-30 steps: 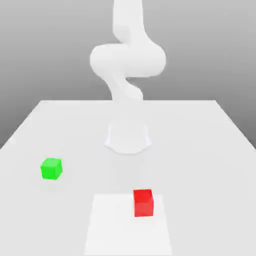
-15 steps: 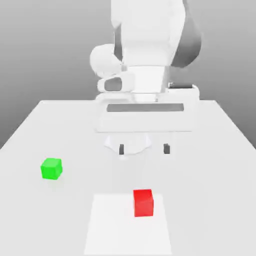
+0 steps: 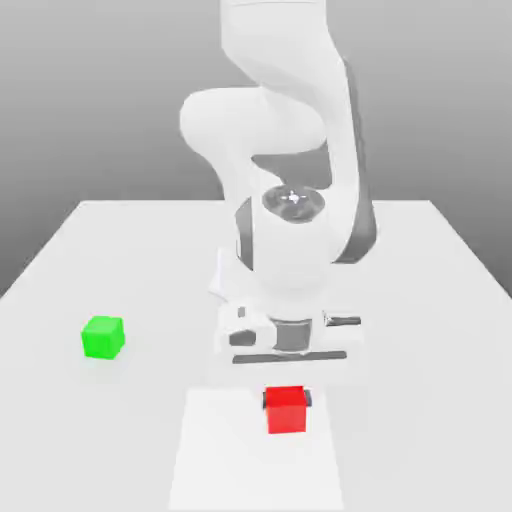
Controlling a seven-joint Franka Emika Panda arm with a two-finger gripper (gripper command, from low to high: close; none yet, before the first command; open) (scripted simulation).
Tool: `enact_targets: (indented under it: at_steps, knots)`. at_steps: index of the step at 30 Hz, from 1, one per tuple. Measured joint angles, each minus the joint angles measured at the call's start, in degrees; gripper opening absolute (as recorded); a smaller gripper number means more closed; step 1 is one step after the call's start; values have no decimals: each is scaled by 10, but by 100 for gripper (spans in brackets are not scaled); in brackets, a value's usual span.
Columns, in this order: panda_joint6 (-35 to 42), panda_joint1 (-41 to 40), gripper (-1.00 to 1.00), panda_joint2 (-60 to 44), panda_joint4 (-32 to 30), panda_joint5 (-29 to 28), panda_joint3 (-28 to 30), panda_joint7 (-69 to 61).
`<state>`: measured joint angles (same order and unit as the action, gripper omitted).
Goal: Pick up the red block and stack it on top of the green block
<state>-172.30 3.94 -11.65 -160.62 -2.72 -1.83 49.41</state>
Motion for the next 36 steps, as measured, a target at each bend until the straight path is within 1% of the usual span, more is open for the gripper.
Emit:
enact_targets:
  at_steps: [1,3,8,10,18,27,29,32,36]
  knots:
    - [-9,1,-100,-10,1,-2,2,2]
    - [7,-2,-100,8,-1,1,-2,-1]
    - [89,-5,-100,104,-15,24,-11,-18]
    - [114,-13,-100,136,-22,20,5,0]
    - [155,-192,-100,215,-57,-44,92,183]
    - [191,-407,-100,293,-98,-83,173,374]
    - [175,-424,-100,280,-101,-79,186,390]
    - [125,-415,-100,229,-100,-59,198,382]
    - [48,-395,-100,148,-99,-5,204,346]
